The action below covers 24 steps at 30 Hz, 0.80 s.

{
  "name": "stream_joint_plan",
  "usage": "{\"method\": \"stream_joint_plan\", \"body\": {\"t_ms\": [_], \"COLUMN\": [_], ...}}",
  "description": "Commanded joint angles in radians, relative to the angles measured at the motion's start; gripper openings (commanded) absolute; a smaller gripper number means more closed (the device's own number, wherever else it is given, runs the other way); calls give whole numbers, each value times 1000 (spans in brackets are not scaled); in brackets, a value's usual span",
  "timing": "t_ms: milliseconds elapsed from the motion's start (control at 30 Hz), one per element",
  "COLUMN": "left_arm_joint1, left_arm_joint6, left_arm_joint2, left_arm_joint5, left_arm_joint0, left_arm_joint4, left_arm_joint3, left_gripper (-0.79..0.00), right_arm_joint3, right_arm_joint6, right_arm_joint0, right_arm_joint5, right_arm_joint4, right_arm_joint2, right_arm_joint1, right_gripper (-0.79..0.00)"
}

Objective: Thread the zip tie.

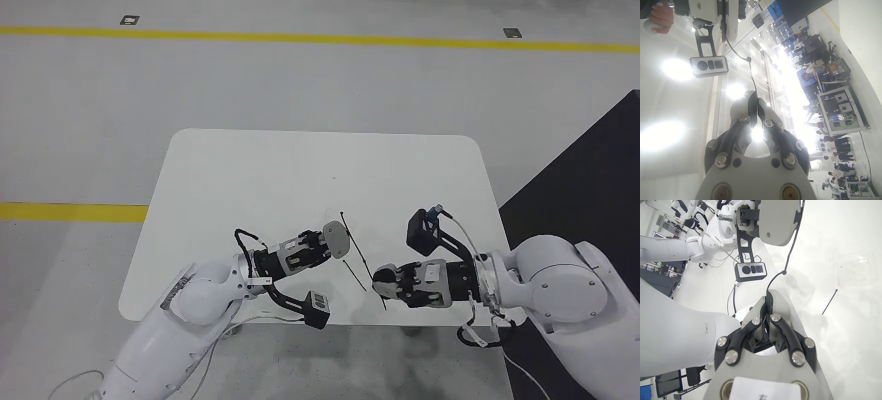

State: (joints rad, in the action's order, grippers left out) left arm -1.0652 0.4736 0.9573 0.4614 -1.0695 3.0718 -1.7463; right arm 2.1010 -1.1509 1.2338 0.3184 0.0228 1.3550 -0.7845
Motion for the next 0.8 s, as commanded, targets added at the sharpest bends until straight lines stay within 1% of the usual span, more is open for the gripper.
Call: {"method": "stream_joint_plan", "body": {"t_ms": [0,267,567,767], "left_arm_joint1": [0,-1,3,7], "left_arm_joint6": [0,-3,61,48], "left_arm_joint2": [0,0,-2,-4], "left_arm_joint5": [0,-6,-34,-57], "left_arm_joint0": [0,-6,-7,2], "left_arm_joint4": [0,0,0,0], "left_arm_joint3": [0,-7,-6,-2], "left_gripper": [-785,-785,-785,-785], "right_arm_joint3": [-5,1,17,47], "right_arm_joint6": [3,18,31,43], "right_arm_joint0": [-1,4,13,30], "right_arm_joint5": [3,1,1,13], "right_arm_joint4": [10,-21,-92,-144], "right_arm_joint2": [3,16,22,22], "right_arm_joint1": [0,3,5,7], "right_gripper": [-785,-785,-785,-785]}}
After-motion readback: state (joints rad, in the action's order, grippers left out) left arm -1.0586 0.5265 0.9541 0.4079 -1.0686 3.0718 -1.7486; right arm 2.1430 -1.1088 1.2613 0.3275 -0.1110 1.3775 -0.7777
